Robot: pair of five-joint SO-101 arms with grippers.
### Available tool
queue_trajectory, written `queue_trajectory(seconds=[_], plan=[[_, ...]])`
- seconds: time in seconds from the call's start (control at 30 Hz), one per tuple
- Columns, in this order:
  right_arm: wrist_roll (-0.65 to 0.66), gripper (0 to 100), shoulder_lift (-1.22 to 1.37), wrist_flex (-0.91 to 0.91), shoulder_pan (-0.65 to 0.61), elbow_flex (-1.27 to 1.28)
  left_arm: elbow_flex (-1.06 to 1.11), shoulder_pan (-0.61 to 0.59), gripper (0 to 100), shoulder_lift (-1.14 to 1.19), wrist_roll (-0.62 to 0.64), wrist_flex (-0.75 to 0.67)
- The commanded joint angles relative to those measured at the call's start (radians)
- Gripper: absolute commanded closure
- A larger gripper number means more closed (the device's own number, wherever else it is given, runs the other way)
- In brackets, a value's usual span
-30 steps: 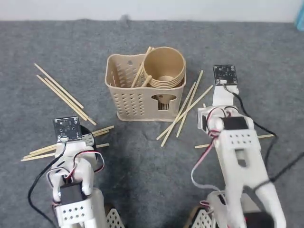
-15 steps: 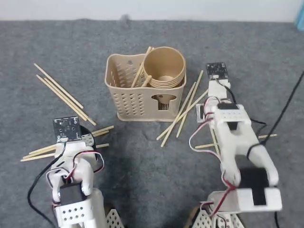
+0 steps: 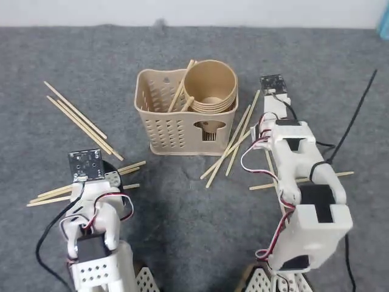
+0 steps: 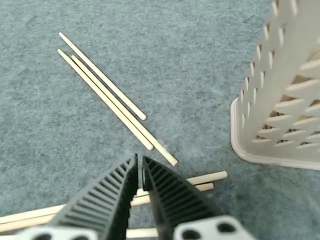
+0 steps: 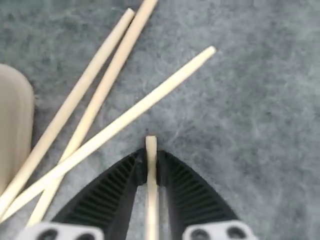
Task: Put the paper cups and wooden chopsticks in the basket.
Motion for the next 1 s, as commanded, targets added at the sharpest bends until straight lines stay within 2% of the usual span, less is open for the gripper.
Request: queue_trajectory(seconds=[0.0,0.4,0.67,0.77,0.97], plan=[[0.009,99.5,-0.007,-0.007,0.005,-0.041,-0.004,-0.006,98,-0.008,0.002,-0.028],[0.006,99.1,-0.340,0.275,0.117,-0.041,-0.004,-0.006,98,-0.008,0.002,-0.032],[0.005,99.1,-0.661,0.549,0.114,0.031,-0.004,-0.006,98,-0.008,0.002,-0.031],[0.005,99.1,-0.794,0.559,0.114,0.155,-0.004,-0.006,98,-0.008,0.002,-0.029],[0.005,99.1,-1.089,0.443,0.124,0.365,-0.004,-0.006,98,-0.008,0.002,-0.029]])
